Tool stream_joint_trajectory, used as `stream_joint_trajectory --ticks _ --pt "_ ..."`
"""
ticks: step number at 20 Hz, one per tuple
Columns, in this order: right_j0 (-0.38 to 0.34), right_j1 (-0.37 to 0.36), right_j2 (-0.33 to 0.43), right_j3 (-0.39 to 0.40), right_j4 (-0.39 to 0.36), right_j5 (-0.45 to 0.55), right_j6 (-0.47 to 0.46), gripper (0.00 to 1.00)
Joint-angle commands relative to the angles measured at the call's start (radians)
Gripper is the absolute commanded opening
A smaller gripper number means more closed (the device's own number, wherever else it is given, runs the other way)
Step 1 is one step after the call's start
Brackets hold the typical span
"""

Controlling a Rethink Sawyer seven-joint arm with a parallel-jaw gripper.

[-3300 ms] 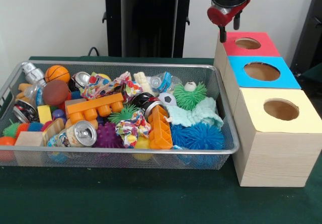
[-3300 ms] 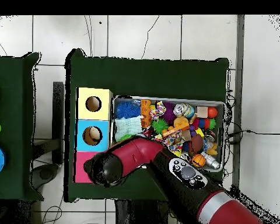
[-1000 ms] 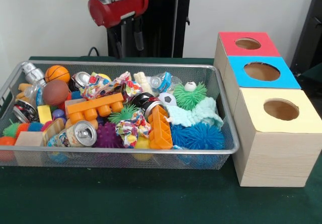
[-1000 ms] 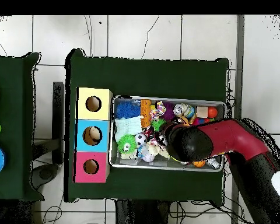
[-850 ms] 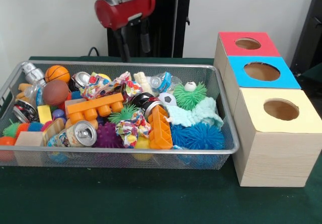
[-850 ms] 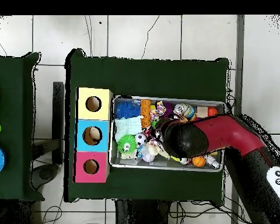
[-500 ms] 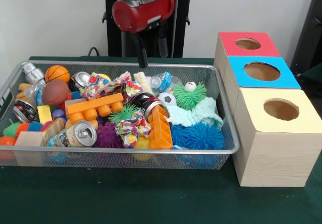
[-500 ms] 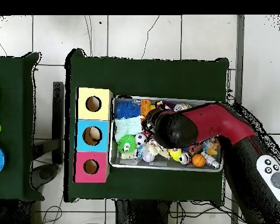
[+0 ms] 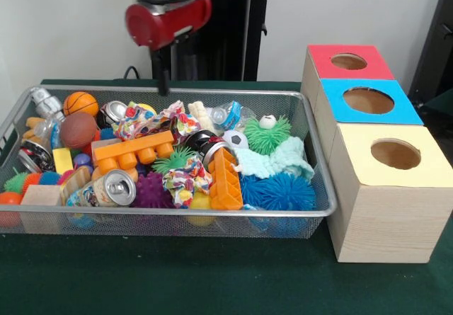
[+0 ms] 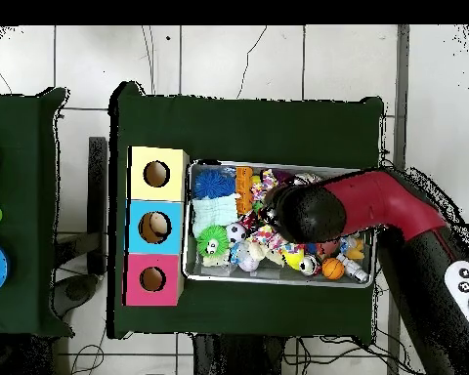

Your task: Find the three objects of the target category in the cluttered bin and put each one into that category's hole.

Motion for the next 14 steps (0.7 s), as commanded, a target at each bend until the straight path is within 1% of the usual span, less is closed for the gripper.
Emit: stream_joint_trajectory --ticks 1,4,7,8,9,10,12,14 --pt "-0.043 0.030 -0.074 -0.082 -0.154 0.171 -0.453 1.00" --pt "-0.054 0.036 -0.082 -0.089 -0.188 0.181 -0.491 1.00" --pt "-0.069 0.042 -0.079 -0.093 -0.207 0.184 -0.557 1.00" --pt "-0.080 0.044 -0.069 -0.102 -0.210 0.190 -0.618 1.00" --pt "-0.087 0.046 -0.065 -0.108 -0.213 0.194 -0.651 1.00" --pt "-0.099 0.056 -0.056 -0.128 -0.210 0.207 -0.712 1.00" --pt "-0.114 0.078 -0.043 -0.153 -0.205 0.204 -0.777 1.00" --pt "-0.119 0.088 -0.036 -0.173 -0.193 0.202 -0.804 1.00"
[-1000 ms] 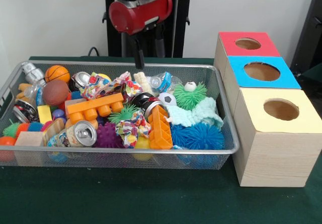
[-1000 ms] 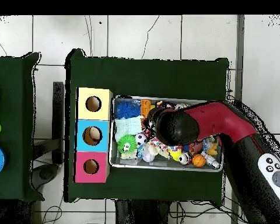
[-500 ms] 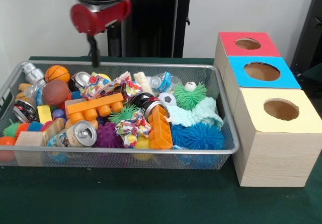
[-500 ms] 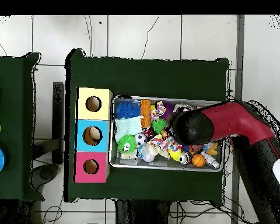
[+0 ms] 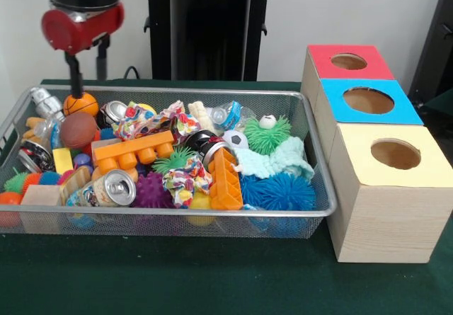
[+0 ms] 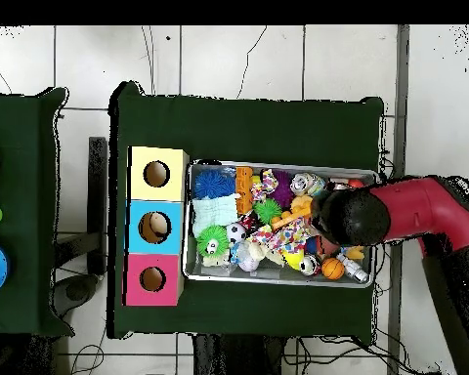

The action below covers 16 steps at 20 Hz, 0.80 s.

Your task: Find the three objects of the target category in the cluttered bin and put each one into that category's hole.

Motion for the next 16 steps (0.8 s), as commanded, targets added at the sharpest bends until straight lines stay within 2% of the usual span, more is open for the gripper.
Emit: stream_joint_trajectory --ticks 1,6,8,10,14,16 --pt "-0.035 0.078 -0.011 -0.116 -0.047 0.118 -0.494 1.00" --pt "-0.048 0.122 0.014 -0.155 -0.013 0.099 -0.613 1.00" --pt "-0.047 0.140 0.010 -0.175 -0.003 0.098 -0.634 1.00" --pt "-0.050 0.153 0.002 -0.190 0.012 0.101 -0.639 1.00" --pt "-0.043 0.190 -0.012 -0.248 0.078 0.108 -0.580 1.00" --pt "-0.047 0.215 0.000 -0.262 0.119 0.100 -0.579 1.00"
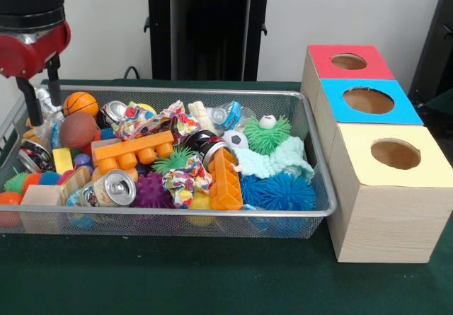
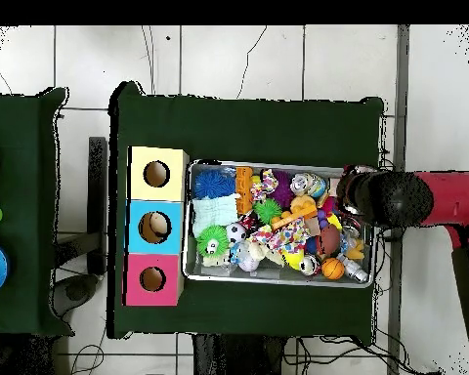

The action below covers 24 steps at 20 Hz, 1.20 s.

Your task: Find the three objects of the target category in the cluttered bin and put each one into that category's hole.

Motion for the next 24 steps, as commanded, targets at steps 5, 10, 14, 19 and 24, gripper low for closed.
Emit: stream_joint_trajectory --ticks 5,10,14,19,24 --pt "0.024 0.102 -0.019 -0.143 0.087 0.126 -0.216 1.00" --pt "0.024 0.083 -0.039 -0.159 0.058 0.157 -0.279 1.00" --pt "0.029 0.092 -0.058 -0.206 0.019 0.187 -0.332 1.00" --pt "0.021 0.108 -0.075 -0.257 -0.033 0.246 -0.446 1.00" --pt "0.002 0.128 -0.062 -0.209 -0.041 0.244 -0.528 1.00"
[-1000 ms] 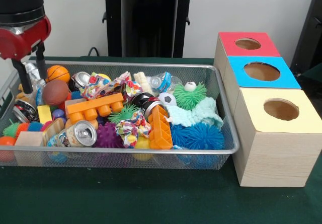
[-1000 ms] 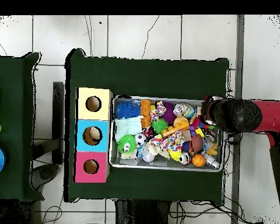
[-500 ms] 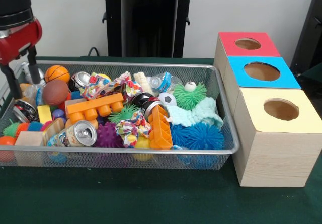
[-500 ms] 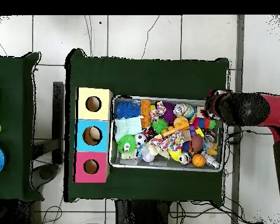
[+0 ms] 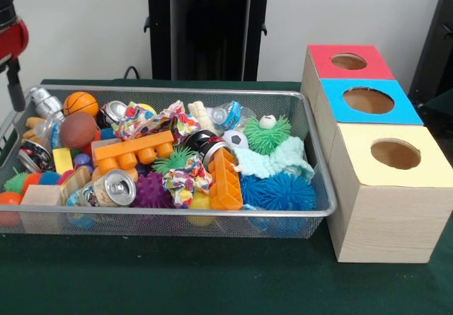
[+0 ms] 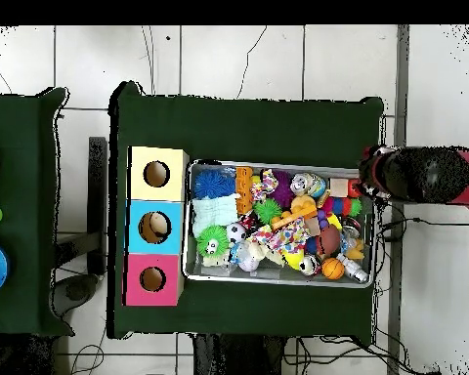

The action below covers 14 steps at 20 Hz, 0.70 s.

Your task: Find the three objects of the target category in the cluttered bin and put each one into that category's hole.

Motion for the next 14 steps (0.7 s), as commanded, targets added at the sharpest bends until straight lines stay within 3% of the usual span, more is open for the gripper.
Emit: stream_joint_trajectory --ticks 1,11,14 --pt "-0.007 0.070 -0.064 -0.015 -0.073 0.132 -0.433 1.00" --pt "0.002 0.101 -0.094 0.053 -0.065 0.193 -0.586 1.00" --pt "0.000 0.100 -0.097 0.072 -0.069 0.164 -0.603 1.00"
